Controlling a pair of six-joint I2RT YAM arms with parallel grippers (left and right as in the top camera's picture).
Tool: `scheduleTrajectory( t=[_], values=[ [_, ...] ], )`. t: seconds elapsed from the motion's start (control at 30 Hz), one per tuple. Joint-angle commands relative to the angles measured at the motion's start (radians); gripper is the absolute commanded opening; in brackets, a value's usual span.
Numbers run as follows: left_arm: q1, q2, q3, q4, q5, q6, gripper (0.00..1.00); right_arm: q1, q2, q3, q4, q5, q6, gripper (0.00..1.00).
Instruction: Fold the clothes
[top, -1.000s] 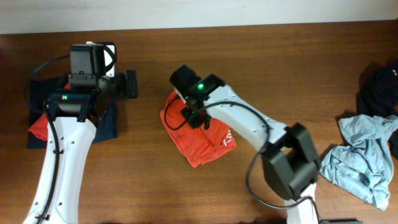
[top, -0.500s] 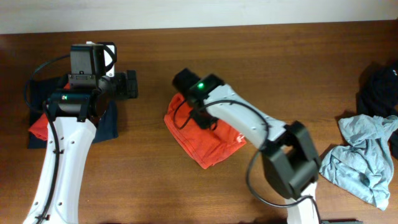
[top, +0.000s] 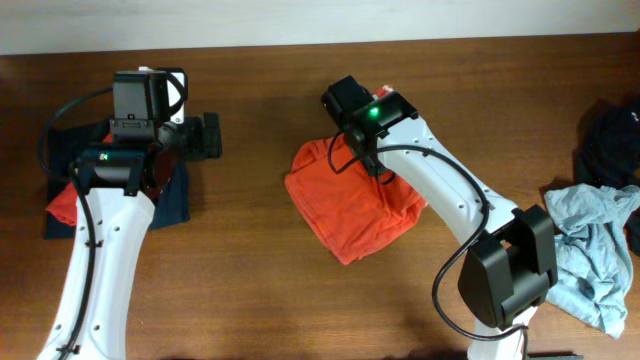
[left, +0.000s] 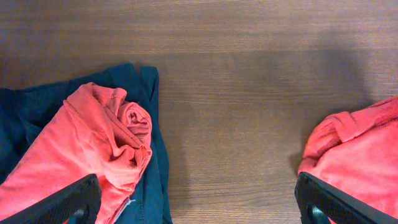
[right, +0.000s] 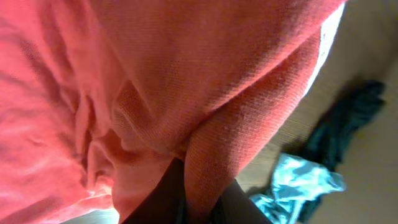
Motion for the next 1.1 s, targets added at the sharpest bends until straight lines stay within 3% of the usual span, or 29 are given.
scheduleTrajectory(
  t=[0.0,0.17,0.43,0.6,0.77,1.07],
  values=[
    [0.004,-0.014,0.021,0.003,-0.008,0.001,0.99,0.003,-0.038,0.014,0.000,0.116,-0.005,0.07],
    [0.004,-0.014,0.021,0.004,-0.008,0.002,0.99,0.026,-0.038,0.015,0.000,0.052,-0.005,0.07],
    [0.003,-0.014,0.021,0.004,-0.008,0.001,0.99,0.119,0.002,0.008,0.031,-0.276,-0.005,0.11],
    [0.003,-0.014,0.021,0.003,-0.008,0.001,0.99,0.172,0.077,0.008,0.026,-0.322,0.029,0.20],
    [0.003,-0.014,0.021,0.003,-0.008,0.001,0.99,0.238,0.108,0.008,0.027,-0.354,0.028,0.37],
    [0.003,-0.014,0.021,0.003,-0.008,0.001,0.99,0.312,0.106,0.010,0.015,-0.429,0.017,0.38]
  ],
)
